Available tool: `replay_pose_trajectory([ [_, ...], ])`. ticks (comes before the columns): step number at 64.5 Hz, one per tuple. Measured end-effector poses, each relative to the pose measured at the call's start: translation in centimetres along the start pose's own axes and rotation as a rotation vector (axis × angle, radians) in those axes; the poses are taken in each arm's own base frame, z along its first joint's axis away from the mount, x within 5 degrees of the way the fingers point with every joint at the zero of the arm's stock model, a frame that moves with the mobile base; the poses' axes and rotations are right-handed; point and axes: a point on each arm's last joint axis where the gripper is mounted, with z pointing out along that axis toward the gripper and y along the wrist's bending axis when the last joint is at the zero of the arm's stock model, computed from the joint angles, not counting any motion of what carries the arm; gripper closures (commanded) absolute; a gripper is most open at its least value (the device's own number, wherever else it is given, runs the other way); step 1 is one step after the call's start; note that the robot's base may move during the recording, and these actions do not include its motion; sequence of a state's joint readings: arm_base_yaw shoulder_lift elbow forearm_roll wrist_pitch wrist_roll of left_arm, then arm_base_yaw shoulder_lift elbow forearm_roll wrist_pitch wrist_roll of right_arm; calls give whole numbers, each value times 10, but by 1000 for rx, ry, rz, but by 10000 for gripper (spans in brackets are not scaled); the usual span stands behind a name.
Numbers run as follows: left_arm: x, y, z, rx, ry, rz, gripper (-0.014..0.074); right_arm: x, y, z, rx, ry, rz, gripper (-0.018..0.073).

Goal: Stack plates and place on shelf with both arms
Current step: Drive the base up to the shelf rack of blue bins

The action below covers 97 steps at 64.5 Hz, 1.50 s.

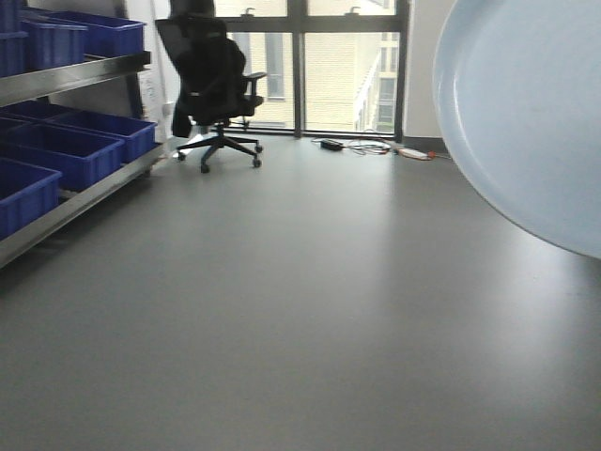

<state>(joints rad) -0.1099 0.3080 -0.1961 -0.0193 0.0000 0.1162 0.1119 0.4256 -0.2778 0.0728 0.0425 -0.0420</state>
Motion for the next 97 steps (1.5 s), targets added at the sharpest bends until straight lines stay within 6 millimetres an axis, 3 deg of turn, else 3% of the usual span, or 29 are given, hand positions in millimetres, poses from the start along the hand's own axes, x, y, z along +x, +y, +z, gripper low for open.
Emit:
replay_pose_trajectory([
  [97, 0, 0, 0, 0, 0, 0, 514, 0, 0, 0, 0, 0, 0, 503],
])
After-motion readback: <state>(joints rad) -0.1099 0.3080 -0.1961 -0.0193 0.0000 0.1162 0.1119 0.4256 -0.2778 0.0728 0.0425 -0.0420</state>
